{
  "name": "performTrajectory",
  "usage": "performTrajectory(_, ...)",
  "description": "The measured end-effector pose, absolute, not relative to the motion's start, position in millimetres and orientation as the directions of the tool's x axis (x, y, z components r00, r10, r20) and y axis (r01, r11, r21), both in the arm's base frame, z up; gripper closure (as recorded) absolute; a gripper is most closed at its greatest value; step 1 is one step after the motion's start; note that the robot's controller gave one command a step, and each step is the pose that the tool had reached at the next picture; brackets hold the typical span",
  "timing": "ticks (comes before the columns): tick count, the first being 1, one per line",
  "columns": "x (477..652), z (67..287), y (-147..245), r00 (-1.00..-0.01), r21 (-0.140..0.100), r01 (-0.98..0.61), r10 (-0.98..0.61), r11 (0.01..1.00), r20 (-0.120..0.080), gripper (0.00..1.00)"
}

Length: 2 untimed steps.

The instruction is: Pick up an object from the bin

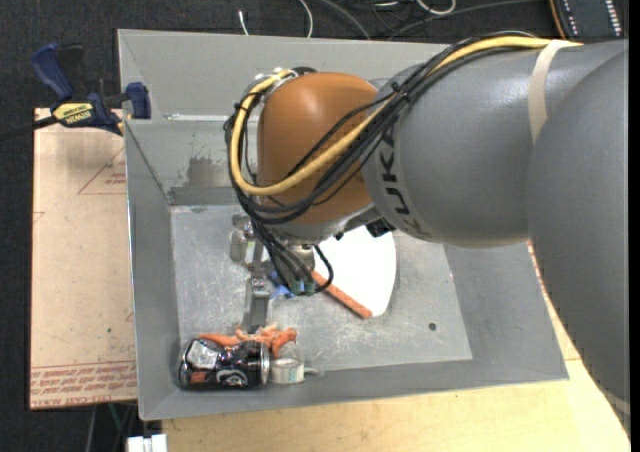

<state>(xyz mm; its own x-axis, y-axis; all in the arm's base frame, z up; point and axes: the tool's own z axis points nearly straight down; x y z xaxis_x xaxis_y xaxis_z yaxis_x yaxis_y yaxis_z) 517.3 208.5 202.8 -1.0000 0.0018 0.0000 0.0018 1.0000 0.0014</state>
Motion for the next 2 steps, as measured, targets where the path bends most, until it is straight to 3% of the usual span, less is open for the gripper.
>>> performTrajectory(2, 520.2, 204.0, 204.6, -1.0, 0.002, 0.018, 0.018, 1.0, 0.001, 0.0)
